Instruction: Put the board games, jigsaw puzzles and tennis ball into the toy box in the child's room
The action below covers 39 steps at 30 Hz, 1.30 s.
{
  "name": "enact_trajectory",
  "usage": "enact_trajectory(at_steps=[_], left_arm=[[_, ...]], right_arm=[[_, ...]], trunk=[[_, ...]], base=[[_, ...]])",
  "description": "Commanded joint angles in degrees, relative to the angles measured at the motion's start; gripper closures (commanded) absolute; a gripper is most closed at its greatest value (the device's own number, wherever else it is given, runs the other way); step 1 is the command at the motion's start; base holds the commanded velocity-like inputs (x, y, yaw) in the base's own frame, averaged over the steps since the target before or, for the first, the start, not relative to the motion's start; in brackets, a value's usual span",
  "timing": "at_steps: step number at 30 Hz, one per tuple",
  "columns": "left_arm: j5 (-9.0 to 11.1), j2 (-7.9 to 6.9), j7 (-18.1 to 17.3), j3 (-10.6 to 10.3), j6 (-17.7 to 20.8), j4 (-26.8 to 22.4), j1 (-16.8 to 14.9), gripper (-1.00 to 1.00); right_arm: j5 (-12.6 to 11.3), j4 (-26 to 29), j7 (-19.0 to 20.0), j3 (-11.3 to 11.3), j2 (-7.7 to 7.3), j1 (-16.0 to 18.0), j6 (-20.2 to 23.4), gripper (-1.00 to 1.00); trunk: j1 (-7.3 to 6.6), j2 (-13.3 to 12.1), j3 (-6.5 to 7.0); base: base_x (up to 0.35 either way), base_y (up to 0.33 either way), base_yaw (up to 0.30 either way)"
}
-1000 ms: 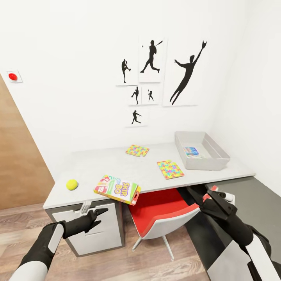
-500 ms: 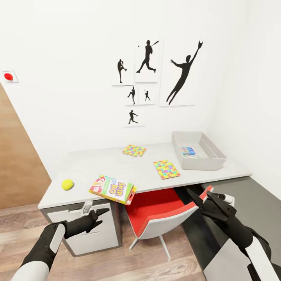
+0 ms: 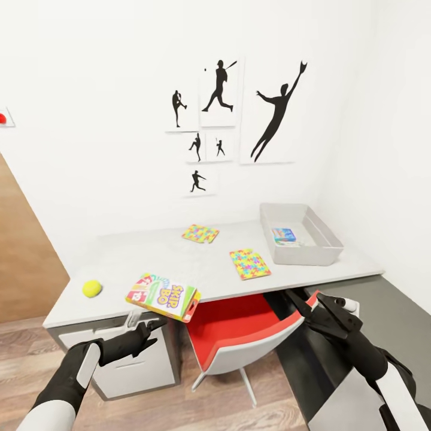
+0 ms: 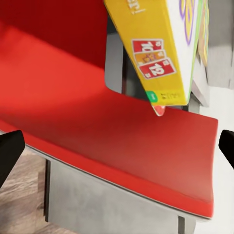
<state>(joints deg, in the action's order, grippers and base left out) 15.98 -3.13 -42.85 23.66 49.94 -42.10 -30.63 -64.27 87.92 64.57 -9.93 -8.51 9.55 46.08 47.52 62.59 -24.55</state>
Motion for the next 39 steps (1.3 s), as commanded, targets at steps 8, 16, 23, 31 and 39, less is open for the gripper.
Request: enact_trajectory(at_steps=[8,16,23,31,39], left_arm=[[-0.2,0.06,-0.2,0.1,0.2,0.0,0.0,-1.0],[-0.2,0.06,-0.2,0.1,0.2,0.0,0.0,-1.0],[-0.2,0.06,-0.2,0.0,0.2,0.0,0.0,-1.0],[-0.2,0.14,-0.2,-0.1,0.1,0.0,0.0,-1.0],[-0.2,0.44,-0.2,-0.2,-0.3,0.0,0.0,-1.0]], right_arm=[[-0.2,0.0,0.1,0.0,-0.02,0.0,0.3,-1.0],[-0.2,0.0,0.2,0.0,-0.02,0.0,0.3,-1.0],[-0.1,0.0,0.1,0.0,-0.02,0.0,0.3,-1.0],[-0.1,0.0,0.1,0.0,-0.02,0.0,0.3,-1.0],[-0.1,0.0,0.1,0.0,-0.02,0.0,0.3,-1.0]], trunk=[[0.01,0.0,-0.06],[0.01,0.0,-0.06],[0.01,0.0,-0.06],[0.01,0.0,-0.06],[0.01,0.0,-0.06]], base=[[0.016,-0.012,0.0],[0.043,-0.001,0.0],[0.14,0.0,0.0],[0.016,0.0,0.0],[0.12,0.0,0.0]])
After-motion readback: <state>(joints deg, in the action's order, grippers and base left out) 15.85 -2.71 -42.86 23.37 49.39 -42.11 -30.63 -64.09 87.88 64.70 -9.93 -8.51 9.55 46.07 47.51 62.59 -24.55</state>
